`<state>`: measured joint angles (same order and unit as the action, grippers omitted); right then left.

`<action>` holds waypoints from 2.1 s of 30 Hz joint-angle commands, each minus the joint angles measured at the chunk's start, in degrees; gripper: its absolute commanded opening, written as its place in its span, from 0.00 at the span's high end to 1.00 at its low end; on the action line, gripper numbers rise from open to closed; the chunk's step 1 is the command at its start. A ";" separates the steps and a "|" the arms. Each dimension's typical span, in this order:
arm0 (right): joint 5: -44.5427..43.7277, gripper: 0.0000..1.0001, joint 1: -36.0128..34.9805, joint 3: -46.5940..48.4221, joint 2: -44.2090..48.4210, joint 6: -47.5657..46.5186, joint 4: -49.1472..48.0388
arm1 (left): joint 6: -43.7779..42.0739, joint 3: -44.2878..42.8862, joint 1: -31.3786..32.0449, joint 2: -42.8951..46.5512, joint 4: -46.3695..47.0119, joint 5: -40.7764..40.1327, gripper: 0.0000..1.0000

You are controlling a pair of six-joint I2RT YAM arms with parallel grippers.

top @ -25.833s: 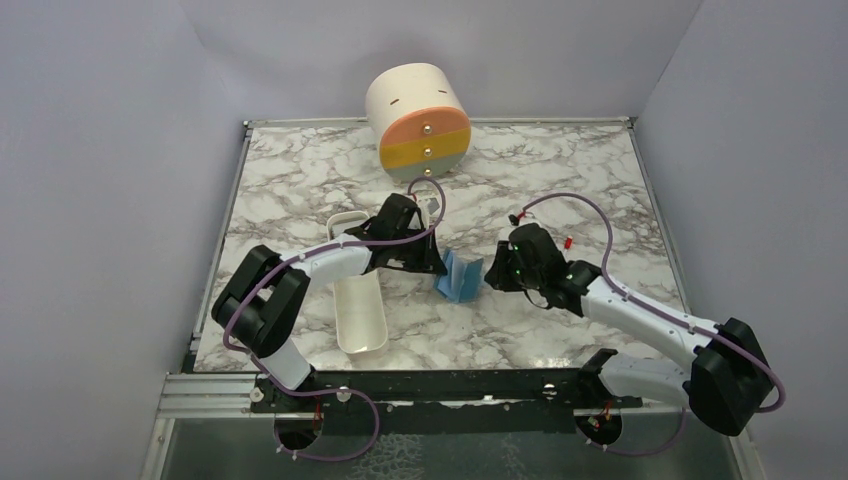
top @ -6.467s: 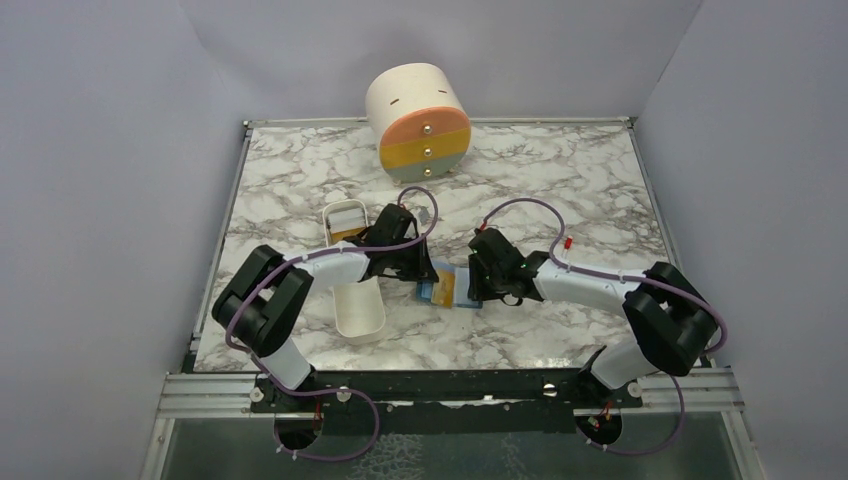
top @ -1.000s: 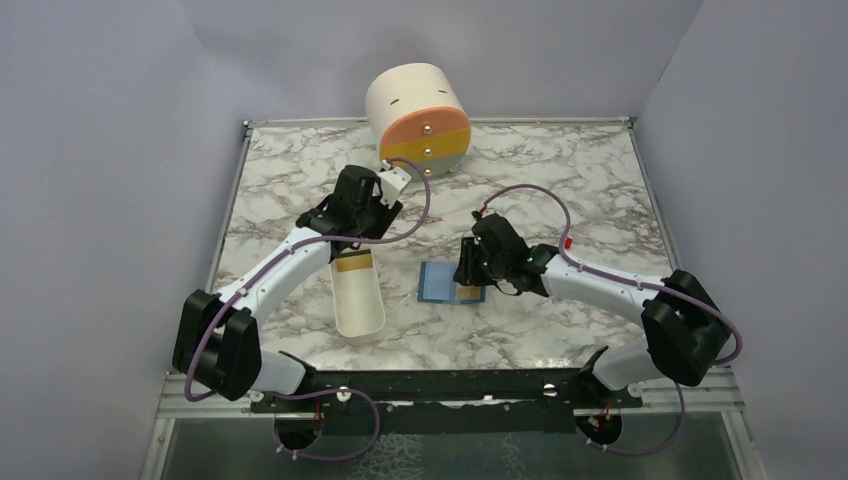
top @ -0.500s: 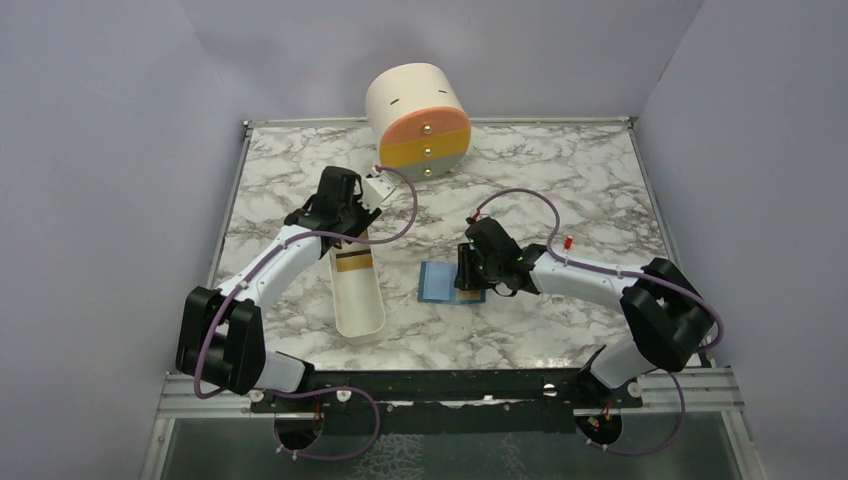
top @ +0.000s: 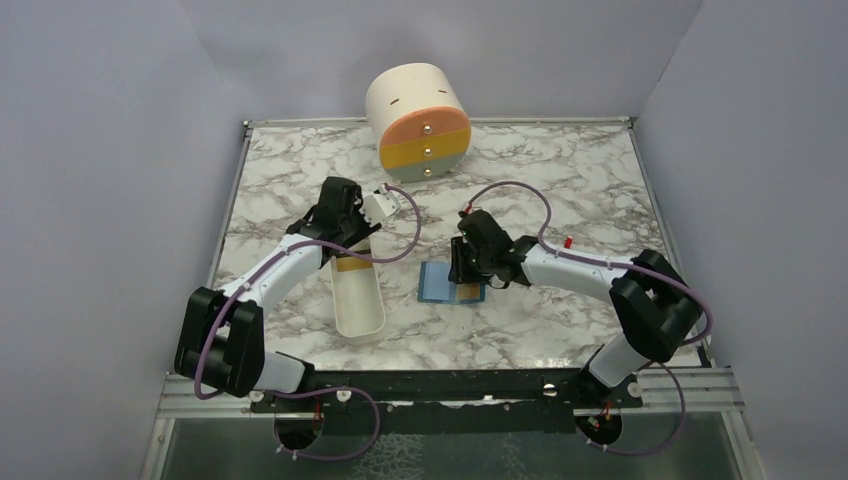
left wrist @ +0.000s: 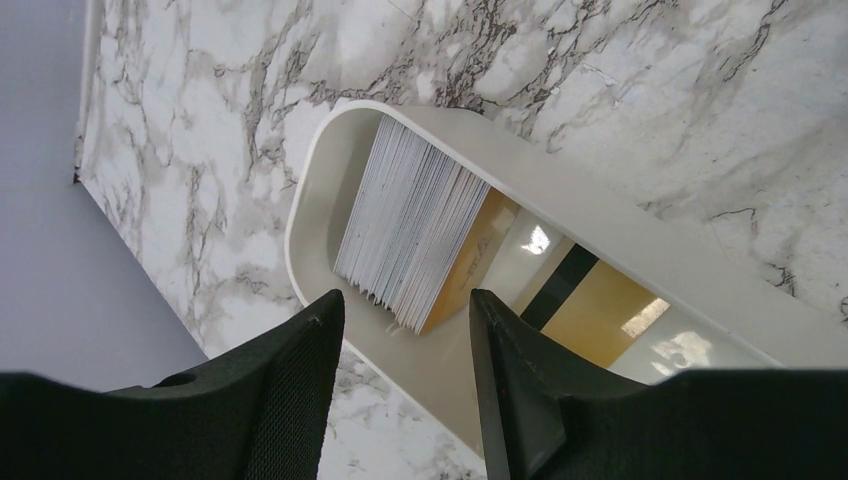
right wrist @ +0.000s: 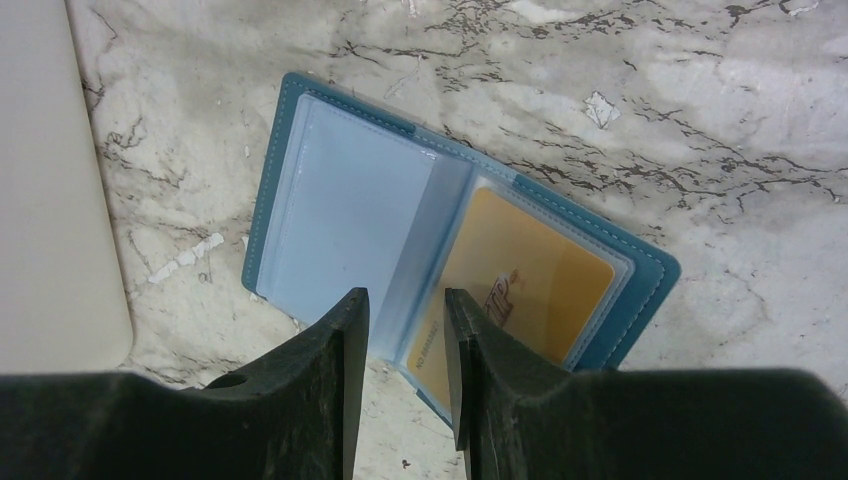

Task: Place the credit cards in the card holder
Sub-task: Pick up the credit card from the storage box.

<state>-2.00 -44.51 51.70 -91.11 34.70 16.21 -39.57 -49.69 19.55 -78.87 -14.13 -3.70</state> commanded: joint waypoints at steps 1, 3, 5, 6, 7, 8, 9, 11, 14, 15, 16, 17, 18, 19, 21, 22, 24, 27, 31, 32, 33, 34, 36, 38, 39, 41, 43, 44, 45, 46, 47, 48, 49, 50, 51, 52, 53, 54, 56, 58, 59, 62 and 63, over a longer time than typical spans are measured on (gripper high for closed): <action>0.39 0.66 0.21 0.97 -0.66 -0.68 -0.87 | -4.70 1.12 -0.22 -0.28 3.44 0.93 0.48; 0.42 0.66 0.21 1.20 -0.85 -0.71 -0.63 | -5.88 1.51 -0.22 -0.45 4.47 0.55 0.47; 0.18 0.66 0.26 1.42 -0.86 -0.73 -0.41 | -6.40 1.17 -0.22 -1.24 4.67 0.14 0.47; 0.16 0.66 0.22 1.53 -0.79 -0.69 -0.39 | -6.55 1.02 -0.22 -1.63 4.68 -0.03 0.47; 0.08 0.66 0.24 1.67 -0.80 -0.68 -0.34 | -6.95 1.07 -0.22 -1.98 4.71 -0.18 0.48; 0.09 0.66 0.22 1.77 -0.82 -0.68 -0.30 | -7.34 1.14 -0.22 -2.24 4.71 -0.12 0.48; 0.07 0.66 0.22 1.82 -0.73 -0.68 -0.26 | -7.77 1.20 -0.22 -2.62 4.63 -0.05 0.47; -0.17 0.66 0.21 1.87 -0.69 -0.68 -0.21 | -7.84 0.93 -0.22 -3.59 4.18 0.05 0.48; -0.35 0.66 0.22 2.07 -0.86 -0.86 -0.06 | -7.93 0.72 -0.22 -4.17 3.48 1.04 0.47; -0.44 0.66 0.21 2.08 -0.89 -0.86 0.04 | -8.04 0.73 -0.22 -4.41 3.53 1.03 0.47; -0.45 0.66 0.23 2.09 -0.91 -0.86 -0.05 | -8.14 0.67 -0.28 -4.69 3.46 0.76 0.47; -0.46 0.66 0.22 2.09 -0.88 -0.86 -0.04 | -8.34 0.61 -0.34 -5.06 3.53 0.42 0.47; -0.34 0.66 0.23 2.02 -0.91 -0.90 -0.11 | -8.59 0.50 -0.31 -5.57 3.56 0.23 0.47; -0.33 0.66 0.22 1.96 -0.87 -0.94 -0.31 | -8.79 0.37 -0.35 -5.75 3.69 0.38 0.47; -0.12 0.66 0.21 1.70 -0.81 -0.99 -0.70 | -8.85 0.55 -0.39 -5.80 4.64 0.85 0.47; -0.07 0.66 0.21 1.68 -0.80 -0.95 -0.73 | -8.86 0.68 -0.39 -5.78 5.19 0.93 0.47; -0.02 0.66 0.24 1.65 -1.03 -0.86 -0.67 | -8.85 0.79 -0.48 -5.99 5.89 0.70 0.47; -0.23 0.66 0.22 1.81 -1.09 -0.78 -0.31 | -9.07 0.89 -0.48 -6.58 6.49 -0.05 0.47; -0.37 0.66 0.22 1.82 -0.38 -0.52 -0.21 | -9.53 1.21 -0.52 -7.06 7.41 -1.36 0.48; -0.44 0.66 0.22 1.84 -0.20 -0.51 -0.21 | -9.63 1.26 -0.48 -7.15 7.42 -1.58 0.48; -0.46 0.66 0.21 1.83 0.00 -0.51 -0.21 | -9.71 1.31 -0.48 -7.21 7.57 -1.57 0.48; -0.54 0.66 0.21 1.82 0.19 -0.55 -0.17 | -9.71 1.46 -0.48 -7.25 7.83 -1.62 0.48; -0.60 0.66 0.21 1.90 0.32 -0.60 0.02 | -9.73 1.61 -0.48 -7.38 8.12 -1.85 0.48; -0.59 0.66 0.21 1.83 0.49 -0.59 0.05 | -9.97 1.54 -0.54 -7.77 8.36 -2.38 0.48; -0.56 0.66 0.21 1.75 0.57 -0.55 0.01 | -10.13 1.41 -0.49 -8.02 8.33 -2.57 0.48; -0.48 0.66 0.21 1.62 0.69 -0.51 -0.04 | -10.29 1.20 -0.54 -8.59 8.36 -2.79 0.48; -0.58 0.66 0.21 1.60 0.80 -0.42 0.11 | -10.33 1.18 -0.51 -8.67 8.12 -2.73 0.48; -0.67 0.66 0.21 1.52 0.89 -0.42 0.17 | -10.30 1.18 -0.52 -8.60 7.91 -2.62 0.48; -0.84 0.66 0.21 1.37 0.99 -0.38 0.16 | -10.26 1.18 -0.52 -8.53 7.82 -2.47 0.47; -0.85 0.66 0.23 1.30 1.21 -0.34 0.05 | -10.28 1.18 -0.60 -8.54 7.80 -2.49 0.47; -0.89 0.66 0.22 1.18 1.30 -0.29 0.05 | -10.46 1.22 -0.55 -8.62 7.82 -2.76 0.47; -0.90 0.66 0.21 1.15 1.39 -0.25 -0.02 | -10.57 1.26 -0.53 -8.78 7.86 -3.23 0.47; -0.90 0.66 0.21 1.23 1.38 -0.25 0.02 | -10.69 1.26 -0.56 -9.09 7.89 -3.70 0.47; -0.86 0.66 0.21 1.23 1.37 -0.24 0.05 | -10.81 1.26 -0.57 -9.33 7.92 -4.22 0.47; -0.82 0.66 0.26 1.33 1.45 -0.24 0.05 | -10.89 1.26 -0.57 -9.41 8.02 -4.50 0.47; -0.81 0.66 0.22 1.32 1.52 -0.32 0.03 | -10.96 1.26 -0.52 -9.45 8.19 -4.59 0.47; -0.81 0.66 0.22 1.36 1.55 -0.39 0.05 | -10.96 1.26 -0.56 -9.50 8.40 -4.75 0.47; -0.88 0.66 0.21 1.49 1.48 -0.42 0.05 | -10.96 1.26 -0.57 -9.51 8.60 -4.92 0.47; -0.84 0.66 0.21 1.58 1.46 -0.50 0.03 | -11.27 1.26 -0.57 -9.59 8.64 -5.36 0.47; -0.81 0.66 0.22 1.49 1.46 -0.49 0.05 | -11.53 1.26 -0.62 -9.48 8.69 -5.44 0.47; -0.77 0.66 0.22 1.47 1.48 -0.48 0.05 | -11.56 1.20 -0.64 -9.41 8.72 -5.52 0.48; -0.72 0.66 0.23 1.39 1.53 -0.42 -0.04 | -11.87 0.96 -0.59 -8.79 8.56 -5.47 0.51; -0.72 0.66 0.22 1.32 1.62 -0.42 -0.06 | -11.97 0.87 -0.58 -8.49 8.54 -5.51 0.51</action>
<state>-2.02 -44.51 52.42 -91.07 34.59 16.38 -50.13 -48.80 19.44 -87.99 -6.96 -7.42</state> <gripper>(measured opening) 0.341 0.503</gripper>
